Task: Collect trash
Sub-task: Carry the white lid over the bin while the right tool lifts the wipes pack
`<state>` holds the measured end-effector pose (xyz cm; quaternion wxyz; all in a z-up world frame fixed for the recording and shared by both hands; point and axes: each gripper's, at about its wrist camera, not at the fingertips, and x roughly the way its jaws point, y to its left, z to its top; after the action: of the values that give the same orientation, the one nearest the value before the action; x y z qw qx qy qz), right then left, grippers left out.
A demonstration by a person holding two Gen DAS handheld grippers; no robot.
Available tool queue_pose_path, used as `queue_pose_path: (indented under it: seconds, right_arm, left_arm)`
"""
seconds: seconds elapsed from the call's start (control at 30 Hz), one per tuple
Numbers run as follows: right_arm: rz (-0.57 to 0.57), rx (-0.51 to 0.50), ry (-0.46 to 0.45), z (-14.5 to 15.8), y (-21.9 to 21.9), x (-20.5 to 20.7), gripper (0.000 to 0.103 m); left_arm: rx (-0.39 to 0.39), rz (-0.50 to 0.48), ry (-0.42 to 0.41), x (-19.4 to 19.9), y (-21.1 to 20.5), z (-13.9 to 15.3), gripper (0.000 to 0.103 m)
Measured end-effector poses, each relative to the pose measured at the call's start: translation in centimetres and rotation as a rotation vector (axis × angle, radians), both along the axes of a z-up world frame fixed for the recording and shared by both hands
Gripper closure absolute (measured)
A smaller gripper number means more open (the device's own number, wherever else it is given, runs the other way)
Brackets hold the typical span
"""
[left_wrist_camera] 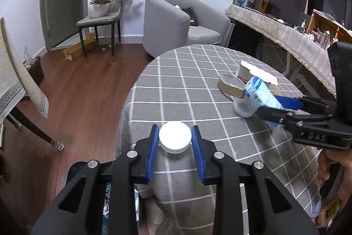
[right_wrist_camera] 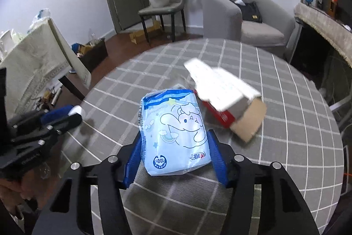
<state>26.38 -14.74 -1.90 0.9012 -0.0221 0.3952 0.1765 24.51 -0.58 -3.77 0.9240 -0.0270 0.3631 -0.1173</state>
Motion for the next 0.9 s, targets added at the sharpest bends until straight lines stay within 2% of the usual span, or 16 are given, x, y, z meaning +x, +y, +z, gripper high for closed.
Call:
queue_pose_path:
  seconds: [0.27,0.47,0.7,0.9]
  right_arm:
    - [0.057,0.028,-0.032,0.8,3.2,-0.1,0.045]
    - [0.136,0.029,-0.04,0.7,6.8,-0.4,0.045]
    - [0.201,0.038,-0.036,0.7,10.6,-0.6,0.045]
    - [0.247,0.065,-0.035,0.9,13.8,-0.7,0.045]
  left_arm:
    - [0.018,0.054,0.004,-0.6,3.6,0.0,0.071]
    - [0.034,0.105,0.036,-0.8,7.0,-0.7,0.071]
    - [0.076,0.147,0.089,-1.2,10.6,-2.6,0.071]
    - [0.109,0.181,0.177,-1.1,13.4,-5.9,0.071]
